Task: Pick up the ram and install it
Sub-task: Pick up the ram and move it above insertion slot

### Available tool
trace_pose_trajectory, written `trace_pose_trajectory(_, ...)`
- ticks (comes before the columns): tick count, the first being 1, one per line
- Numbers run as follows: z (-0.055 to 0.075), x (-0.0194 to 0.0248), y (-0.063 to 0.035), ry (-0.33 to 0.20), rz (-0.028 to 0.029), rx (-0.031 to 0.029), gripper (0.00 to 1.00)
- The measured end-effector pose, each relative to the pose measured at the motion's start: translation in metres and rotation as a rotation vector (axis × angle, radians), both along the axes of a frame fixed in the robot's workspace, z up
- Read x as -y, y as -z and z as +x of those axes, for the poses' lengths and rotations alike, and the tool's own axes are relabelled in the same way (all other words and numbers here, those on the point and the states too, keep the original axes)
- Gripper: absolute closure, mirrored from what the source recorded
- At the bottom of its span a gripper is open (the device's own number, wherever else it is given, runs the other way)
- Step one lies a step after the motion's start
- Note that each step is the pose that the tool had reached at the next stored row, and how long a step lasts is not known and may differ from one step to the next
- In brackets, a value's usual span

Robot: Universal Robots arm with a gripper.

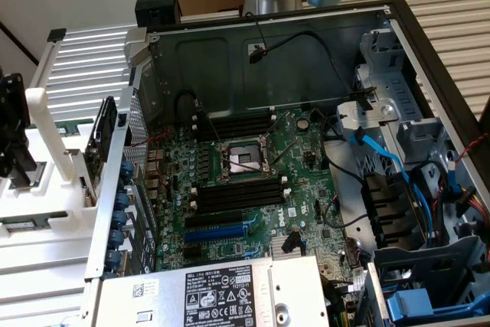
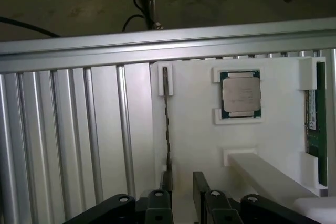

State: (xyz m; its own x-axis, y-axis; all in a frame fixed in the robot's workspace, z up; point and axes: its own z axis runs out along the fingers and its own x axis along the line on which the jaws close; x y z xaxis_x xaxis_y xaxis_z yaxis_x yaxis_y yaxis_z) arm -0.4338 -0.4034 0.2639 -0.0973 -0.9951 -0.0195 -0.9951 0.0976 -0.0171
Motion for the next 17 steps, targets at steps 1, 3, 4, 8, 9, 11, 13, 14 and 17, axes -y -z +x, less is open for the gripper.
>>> trace_pose_trajectory(1, 0.000, 0.0004, 0.0011, 0.000, 0.0000, -0.0001, 0.70)
trace_pose_trajectory(3, -0.001, 0.0016, 0.0032, 0.000, 0.0000, -0.0003, 0.70)
trace_pose_trajectory(4, -0.001, 0.0025, 0.0044, 0.000, 0.0000, -0.0004, 0.70)
trace_pose_trajectory(8, -0.001, 0.0052, 0.0116, 0.000, 0.0001, -0.0002, 0.70)
trace_pose_trajectory(9, -0.001, 0.0055, 0.0134, 0.000, -0.0001, -0.0005, 0.70)
trace_pose_trajectory(11, -0.001, 0.0063, 0.0170, 0.000, 0.0000, -0.0005, 0.70)
trace_pose_trajectory(13, -0.001, 0.0074, 0.0206, 0.000, 0.0000, -0.0006, 0.70)
trace_pose_trajectory(14, -0.001, 0.0078, 0.0225, 0.000, 0.0001, -0.0006, 0.70)
trace_pose_trajectory(17, -0.001, 0.0098, 0.0297, 0.000, 0.0005, -0.0015, 0.70)
